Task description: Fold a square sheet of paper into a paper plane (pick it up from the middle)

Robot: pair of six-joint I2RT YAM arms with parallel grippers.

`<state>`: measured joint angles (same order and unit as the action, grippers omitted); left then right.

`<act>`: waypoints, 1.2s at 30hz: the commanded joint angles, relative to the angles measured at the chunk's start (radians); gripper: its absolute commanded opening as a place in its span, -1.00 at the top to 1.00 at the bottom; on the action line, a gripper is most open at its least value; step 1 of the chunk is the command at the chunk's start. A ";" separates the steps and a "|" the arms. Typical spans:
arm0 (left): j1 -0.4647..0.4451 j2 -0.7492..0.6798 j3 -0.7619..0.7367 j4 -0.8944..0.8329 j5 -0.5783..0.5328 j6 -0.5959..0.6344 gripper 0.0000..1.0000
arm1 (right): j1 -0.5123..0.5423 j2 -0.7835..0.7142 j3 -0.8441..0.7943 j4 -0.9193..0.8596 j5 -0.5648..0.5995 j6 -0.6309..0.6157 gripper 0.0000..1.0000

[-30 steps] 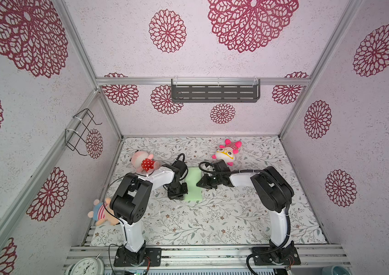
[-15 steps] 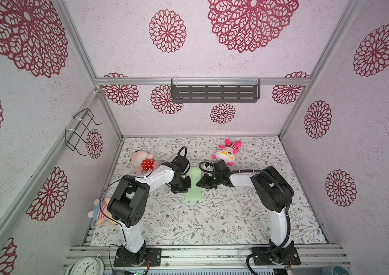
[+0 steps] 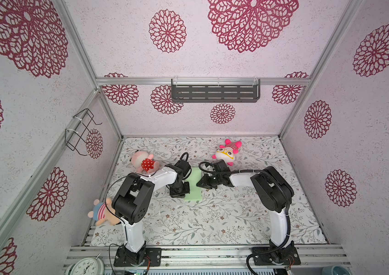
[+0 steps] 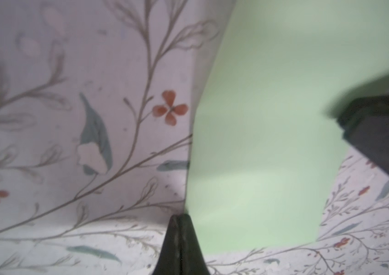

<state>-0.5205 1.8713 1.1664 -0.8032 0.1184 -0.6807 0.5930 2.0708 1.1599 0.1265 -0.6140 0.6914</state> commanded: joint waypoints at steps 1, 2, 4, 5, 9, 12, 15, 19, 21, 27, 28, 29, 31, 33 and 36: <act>-0.005 -0.037 -0.015 -0.065 -0.014 0.007 1.00 | 0.002 0.103 -0.045 -0.176 0.189 -0.007 0.66; -0.003 -0.049 0.001 -0.061 -0.009 0.009 1.00 | 0.002 0.103 -0.044 -0.176 0.189 -0.007 0.66; -0.001 -0.069 0.041 -0.043 -0.007 0.015 1.00 | 0.002 0.103 -0.043 -0.174 0.188 -0.006 0.66; 0.003 -0.073 0.054 -0.024 -0.003 0.017 1.00 | 0.002 0.103 -0.043 -0.173 0.186 -0.006 0.66; 0.041 -0.053 0.086 0.104 0.073 0.019 1.00 | 0.002 0.102 -0.047 -0.169 0.184 -0.003 0.66; 0.081 0.010 0.133 0.175 0.162 0.023 1.00 | 0.002 0.105 -0.047 -0.166 0.178 0.001 0.66; 0.097 0.078 0.221 0.141 0.152 0.064 1.00 | 0.003 0.109 -0.041 -0.174 0.174 -0.003 0.66; 0.107 0.159 0.281 0.103 0.137 0.109 1.00 | 0.002 0.109 -0.039 -0.178 0.175 -0.006 0.66; 0.116 0.180 0.286 0.096 0.130 0.119 1.00 | 0.002 0.109 -0.039 -0.179 0.173 -0.006 0.66; 0.135 0.214 0.283 0.096 0.097 0.116 1.00 | 0.002 0.105 -0.040 -0.181 0.172 -0.009 0.66; 0.135 0.220 0.283 0.091 0.088 0.112 1.00 | 0.002 0.103 -0.042 -0.180 0.174 -0.009 0.66; 0.137 0.226 0.283 0.083 0.071 0.108 1.00 | 0.002 0.101 -0.044 -0.180 0.175 -0.008 0.66; 0.139 0.236 0.283 0.063 0.031 0.103 1.00 | 0.002 0.101 -0.048 -0.180 0.177 -0.008 0.66; 0.143 0.241 0.285 0.038 -0.008 0.108 1.00 | 0.002 0.100 -0.051 -0.180 0.178 -0.008 0.67; 0.146 0.241 0.286 0.006 -0.047 0.127 1.00 | 0.002 0.100 -0.052 -0.187 0.182 -0.013 0.67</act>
<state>-0.3923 2.0815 1.4502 -0.7357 0.1722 -0.5739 0.5930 2.0754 1.1629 0.1253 -0.6266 0.6918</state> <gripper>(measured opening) 0.039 0.167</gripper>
